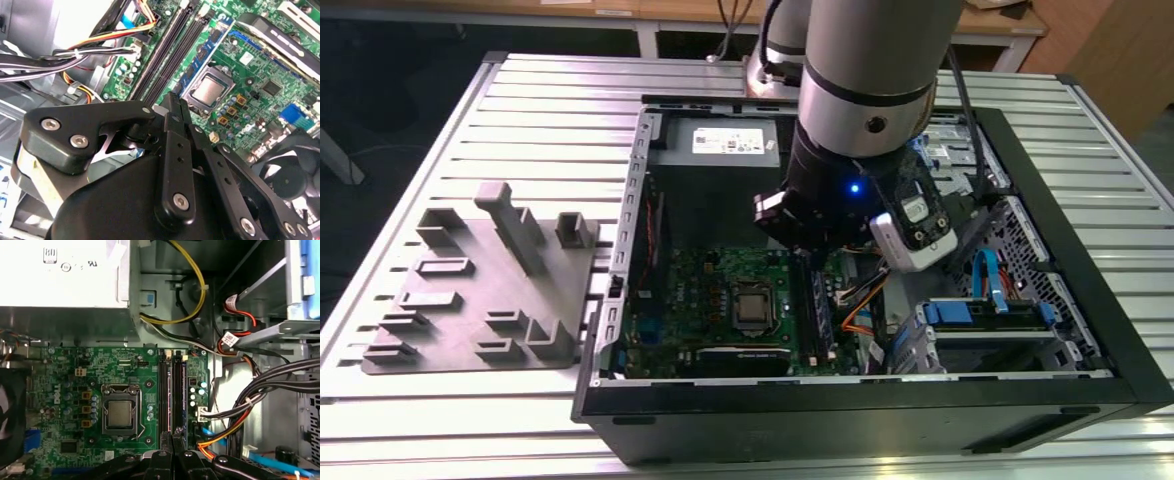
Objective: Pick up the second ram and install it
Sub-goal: 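Insert the second ram into the second slot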
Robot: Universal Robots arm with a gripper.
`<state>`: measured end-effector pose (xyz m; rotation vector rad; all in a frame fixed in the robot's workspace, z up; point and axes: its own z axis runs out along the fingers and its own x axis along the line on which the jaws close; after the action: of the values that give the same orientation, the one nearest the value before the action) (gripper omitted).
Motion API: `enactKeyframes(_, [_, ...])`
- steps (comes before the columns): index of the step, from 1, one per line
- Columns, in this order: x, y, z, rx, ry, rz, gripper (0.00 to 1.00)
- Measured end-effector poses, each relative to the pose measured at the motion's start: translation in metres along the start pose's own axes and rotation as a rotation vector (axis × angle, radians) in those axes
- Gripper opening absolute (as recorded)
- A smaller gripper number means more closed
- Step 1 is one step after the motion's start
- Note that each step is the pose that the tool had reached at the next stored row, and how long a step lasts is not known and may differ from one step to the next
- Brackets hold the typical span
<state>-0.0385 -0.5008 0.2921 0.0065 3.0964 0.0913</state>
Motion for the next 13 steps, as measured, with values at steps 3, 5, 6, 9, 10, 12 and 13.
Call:
enactKeyframes(3, [-0.0006,-0.0003,0.0049,-0.0009,0.001,-0.016,0.09])
enactKeyframes(5, [-0.0026,-0.0004,0.0078,-0.0013,0.0014,-0.026,0.09])
enactKeyframes(6, [-0.0031,-0.0005,0.0084,-0.0012,0.0017,-0.026,0.09])
enactKeyframes(9, [-0.0031,-0.0007,0.0121,-0.0013,0.0016,-0.026,0.09])
enactKeyframes(10, [-0.0032,-0.0009,0.0135,-0.0013,0.0017,-0.026,0.09])
enactKeyframes(12, [-0.0031,-0.0012,0.0169,-0.0013,0.0016,-0.026,0.09])
enactKeyframes(13, [-0.003,-0.0014,0.0189,-0.0014,0.0017,-0.026,0.09])
